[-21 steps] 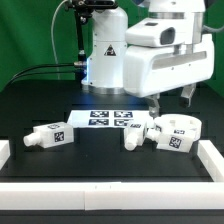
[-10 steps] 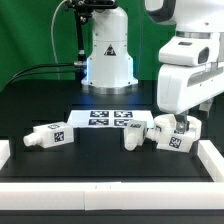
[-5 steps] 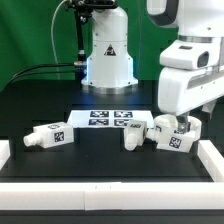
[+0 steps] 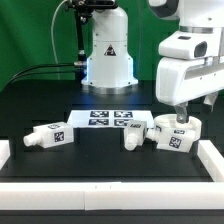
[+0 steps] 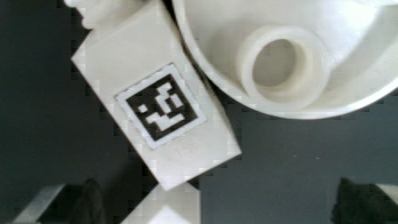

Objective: Assemble stool

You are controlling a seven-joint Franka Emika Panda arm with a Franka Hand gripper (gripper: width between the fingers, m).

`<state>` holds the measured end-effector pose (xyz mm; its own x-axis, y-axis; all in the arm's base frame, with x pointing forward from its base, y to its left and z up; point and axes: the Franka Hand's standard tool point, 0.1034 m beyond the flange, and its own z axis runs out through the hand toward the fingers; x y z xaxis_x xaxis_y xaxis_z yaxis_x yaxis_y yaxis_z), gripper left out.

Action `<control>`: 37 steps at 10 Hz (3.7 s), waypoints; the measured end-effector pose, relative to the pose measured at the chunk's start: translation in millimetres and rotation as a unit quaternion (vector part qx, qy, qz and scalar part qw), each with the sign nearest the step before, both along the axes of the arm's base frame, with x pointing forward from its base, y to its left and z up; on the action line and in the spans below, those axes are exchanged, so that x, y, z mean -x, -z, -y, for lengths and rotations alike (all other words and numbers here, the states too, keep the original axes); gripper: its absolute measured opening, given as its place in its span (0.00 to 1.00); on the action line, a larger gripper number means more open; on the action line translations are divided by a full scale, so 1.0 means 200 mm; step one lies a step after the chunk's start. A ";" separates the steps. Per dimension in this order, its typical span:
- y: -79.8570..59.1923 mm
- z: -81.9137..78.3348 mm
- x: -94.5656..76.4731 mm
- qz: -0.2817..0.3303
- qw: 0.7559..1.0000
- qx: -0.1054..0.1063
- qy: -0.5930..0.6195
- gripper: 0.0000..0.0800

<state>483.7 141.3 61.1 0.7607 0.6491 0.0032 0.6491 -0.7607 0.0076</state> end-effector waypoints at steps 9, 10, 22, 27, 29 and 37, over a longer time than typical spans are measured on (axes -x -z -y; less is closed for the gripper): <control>0.11 -0.07 0.40 -0.036 0.998 0.016 0.047 0.81; 0.14 -0.09 0.44 -0.039 0.998 0.015 0.046 0.81; 0.23 -0.11 0.50 -0.044 0.998 0.011 0.042 0.41; -0.09 0.02 0.35 -0.014 1.000 0.013 -0.024 0.41; -0.08 0.02 0.36 -0.019 0.999 0.015 -0.021 0.41; -0.04 0.19 -0.17 -0.074 0.986 0.016 -0.146 0.41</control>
Offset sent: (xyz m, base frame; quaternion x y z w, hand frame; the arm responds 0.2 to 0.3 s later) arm -0.0294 0.0080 0.0005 -0.0181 0.0608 0.1057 0.9924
